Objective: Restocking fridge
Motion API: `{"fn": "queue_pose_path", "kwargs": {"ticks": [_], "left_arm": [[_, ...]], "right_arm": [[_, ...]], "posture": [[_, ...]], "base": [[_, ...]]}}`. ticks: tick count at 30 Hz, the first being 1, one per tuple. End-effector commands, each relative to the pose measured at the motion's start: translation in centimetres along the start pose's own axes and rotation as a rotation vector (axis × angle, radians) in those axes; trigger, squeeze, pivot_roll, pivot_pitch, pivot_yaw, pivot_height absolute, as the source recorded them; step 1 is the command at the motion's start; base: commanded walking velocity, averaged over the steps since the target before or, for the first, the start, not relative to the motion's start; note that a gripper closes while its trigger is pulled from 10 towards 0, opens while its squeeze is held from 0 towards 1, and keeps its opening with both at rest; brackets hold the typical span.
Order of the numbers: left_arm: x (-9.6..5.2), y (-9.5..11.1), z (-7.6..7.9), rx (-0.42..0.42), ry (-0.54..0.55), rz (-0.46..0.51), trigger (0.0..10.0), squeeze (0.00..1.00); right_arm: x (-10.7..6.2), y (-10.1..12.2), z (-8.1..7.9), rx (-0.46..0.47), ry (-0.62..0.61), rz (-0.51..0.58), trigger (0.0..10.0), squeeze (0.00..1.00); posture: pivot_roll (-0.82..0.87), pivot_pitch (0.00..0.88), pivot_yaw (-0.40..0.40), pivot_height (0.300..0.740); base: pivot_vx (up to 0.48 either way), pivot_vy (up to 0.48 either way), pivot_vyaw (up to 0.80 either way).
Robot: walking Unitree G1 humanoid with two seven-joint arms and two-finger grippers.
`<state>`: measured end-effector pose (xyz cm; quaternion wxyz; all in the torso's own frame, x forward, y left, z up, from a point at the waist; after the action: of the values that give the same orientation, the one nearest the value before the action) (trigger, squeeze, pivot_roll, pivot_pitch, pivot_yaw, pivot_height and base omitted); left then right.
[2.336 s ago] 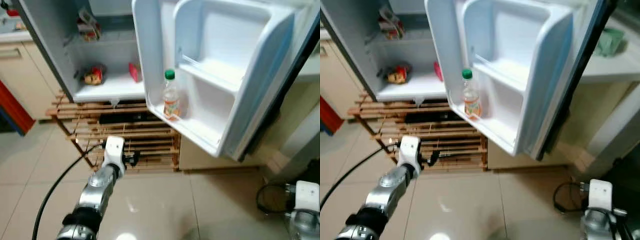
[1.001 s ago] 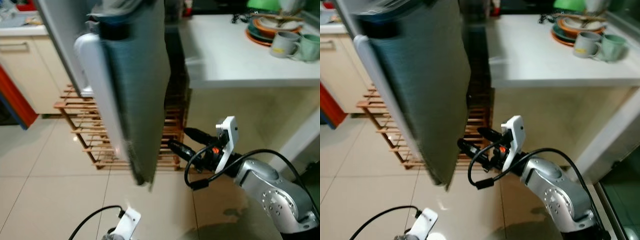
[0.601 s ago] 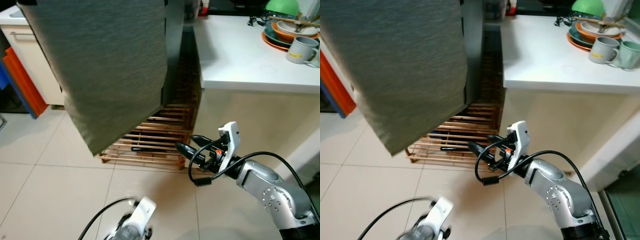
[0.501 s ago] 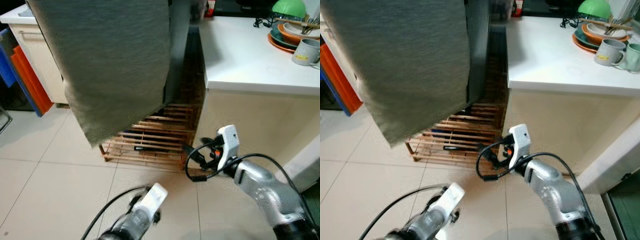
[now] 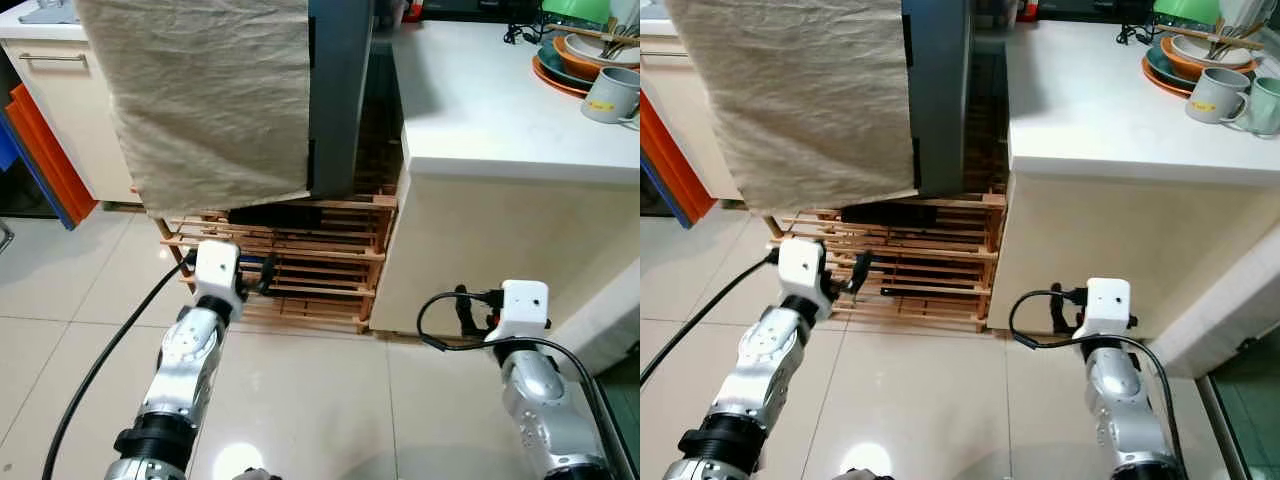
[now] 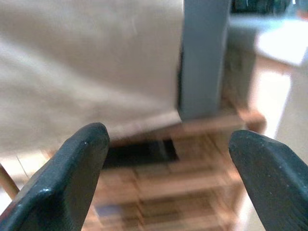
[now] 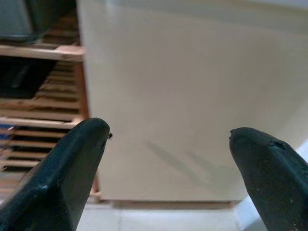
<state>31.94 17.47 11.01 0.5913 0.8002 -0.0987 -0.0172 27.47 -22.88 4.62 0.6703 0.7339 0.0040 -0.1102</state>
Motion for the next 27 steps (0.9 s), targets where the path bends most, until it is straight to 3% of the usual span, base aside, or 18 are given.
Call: {"fn": "queue_pose_path", "kwargs": {"ticks": [1, 6, 9, 15, 18, 24, 27], "left_arm": [[-0.5, 0.5, -0.9, 0.007, 0.029, 0.034, 10.0, 0.0], [-1.4, 2.1, -1.9, -0.03, 0.054, 0.097, 10.0, 0.0], [-1.5, 2.2, -1.7, -0.043, 0.052, 0.082, 10.0, 0.0], [-0.8, 0.5, -0.7, -0.173, 0.067, -0.022, 10.0, 0.0], [-0.7, -0.8, -0.6, -0.217, 0.081, -0.088, 10.0, 0.0], [-1.3, -2.2, -0.5, -0.248, 0.091, -0.163, 10.0, 0.0], [-1.2, -2.4, -0.8, -0.224, 0.092, -0.171, 10.0, 0.0]], "right_arm": [[-0.1, -0.1, 0.3, -0.002, -0.016, 0.017, 10.0, 0.0], [0.0, 0.3, 0.9, -0.001, -0.035, 0.056, 10.0, 0.0], [0.1, 0.4, 1.0, 0.004, -0.037, 0.072, 10.0, 0.0], [0.7, 0.8, 0.6, 0.024, -0.022, 0.09, 10.0, 0.0], [1.0, 1.0, 0.3, 0.039, -0.019, 0.087, 10.0, 0.0], [1.2, 1.0, -0.1, 0.039, -0.001, 0.086, 10.0, 0.0], [1.3, 0.9, -0.4, 0.033, 0.014, 0.076, 10.0, 0.0]], "posture": [[-0.11, 0.0, 0.014, 0.74], [-0.12, 0.0, 0.014, 0.74], [-0.12, 0.0, 0.014, 0.74], [-0.13, 0.0, 0.021, 0.74], [-0.14, 0.0, 0.027, 0.74], [-0.15, 0.0, 0.033, 0.74], [-0.14, 0.0, 0.032, 0.74]], "base": [[0.0, 0.0, 0.0], [0.0, 0.0, 0.0], [0.0, 0.0, 0.0], [0.0, 0.0, 0.0], [0.0, 0.48, -0.49], [0.0, 0.48, -0.8], [0.0, 0.48, -0.8]]}}
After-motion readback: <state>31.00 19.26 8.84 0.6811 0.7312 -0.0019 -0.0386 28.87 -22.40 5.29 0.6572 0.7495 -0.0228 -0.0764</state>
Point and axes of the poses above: a point about 5 cm out from each wrist's last joint towards the gripper, its own x axis pointing out of the wrist towards the gripper, its own y axis along the axis of the wrist's last joint, z = x × y, the point moved 2 cm from there along x, pointing out of the wrist towards the gripper, and after that the axes turned 11 degrees about x, right-handed, at the moved point
